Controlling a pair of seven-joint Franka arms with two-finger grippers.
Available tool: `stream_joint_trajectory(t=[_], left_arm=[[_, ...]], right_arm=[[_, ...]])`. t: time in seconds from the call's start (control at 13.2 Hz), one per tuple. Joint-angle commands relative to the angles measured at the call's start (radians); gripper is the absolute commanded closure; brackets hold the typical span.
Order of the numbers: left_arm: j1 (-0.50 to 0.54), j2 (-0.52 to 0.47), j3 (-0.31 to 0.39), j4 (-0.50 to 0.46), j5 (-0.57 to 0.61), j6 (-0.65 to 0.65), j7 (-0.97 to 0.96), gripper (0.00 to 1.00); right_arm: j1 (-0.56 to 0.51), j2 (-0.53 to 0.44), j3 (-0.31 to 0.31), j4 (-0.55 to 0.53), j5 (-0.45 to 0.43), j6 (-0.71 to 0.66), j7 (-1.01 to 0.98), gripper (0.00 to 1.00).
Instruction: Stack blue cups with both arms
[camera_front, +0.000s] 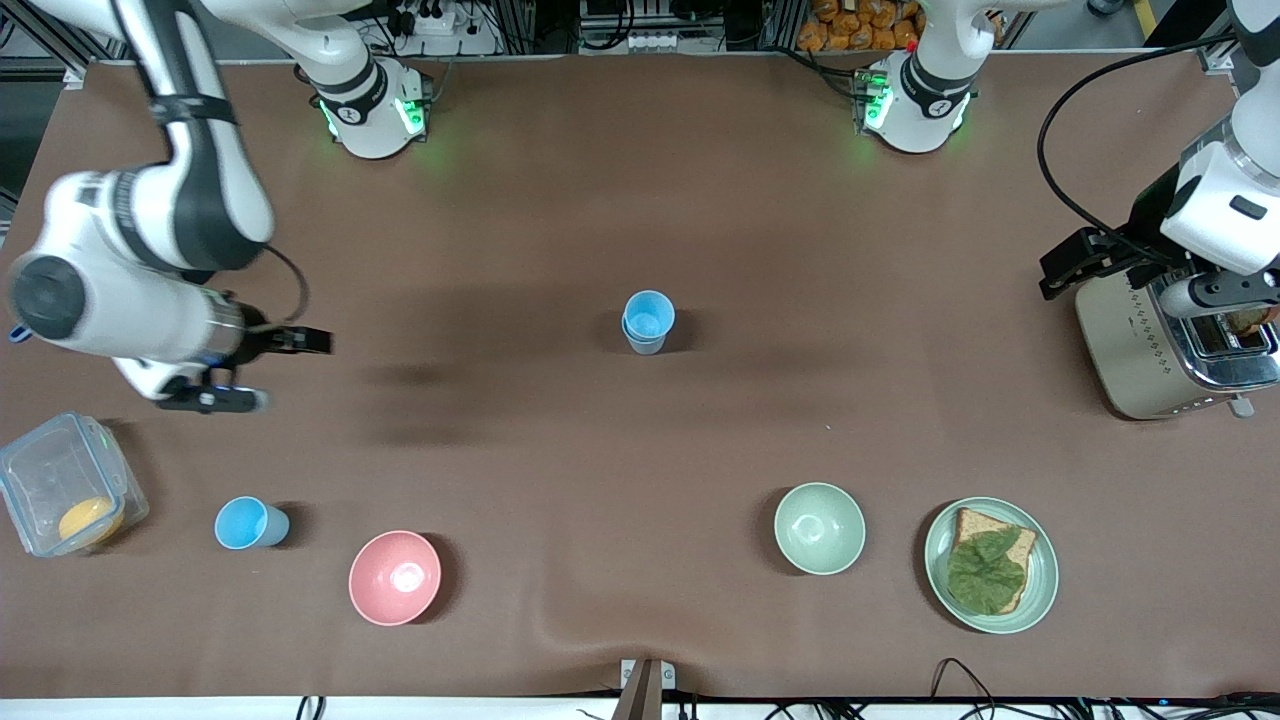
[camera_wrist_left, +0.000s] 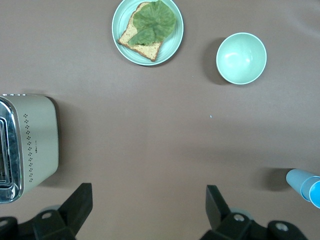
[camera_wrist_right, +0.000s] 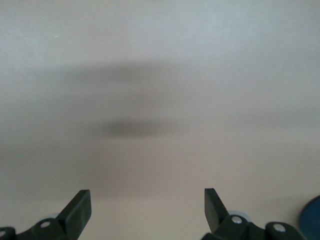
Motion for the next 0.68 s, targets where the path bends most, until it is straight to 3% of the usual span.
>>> stream_joint_trajectory(t=[0.0, 0.15, 0.3, 0.61], left_arm=[[0.008, 0.004, -0.003, 0.027, 0.000, -0.027, 0.026, 0.00], [0.009, 0.002, -0.002, 0.027, 0.001, -0.029, 0.027, 0.00], [0.009, 0.002, -0.002, 0.027, 0.000, -0.029, 0.026, 0.00], [0.009, -0.001, -0.005, 0.028, -0.005, -0.029, 0.026, 0.00]], right_arm=[[-0.079, -0.173, 0.022, -0.210, -0.034, 0.111, -0.085, 0.00], [-0.084, -0.256, 0.022, -0.284, -0.118, 0.154, -0.088, 0.00], [-0.113, -0.275, 0.022, -0.259, -0.129, 0.131, -0.090, 0.00], [-0.114, -0.246, 0.025, 0.024, -0.131, -0.142, -0.076, 0.00]])
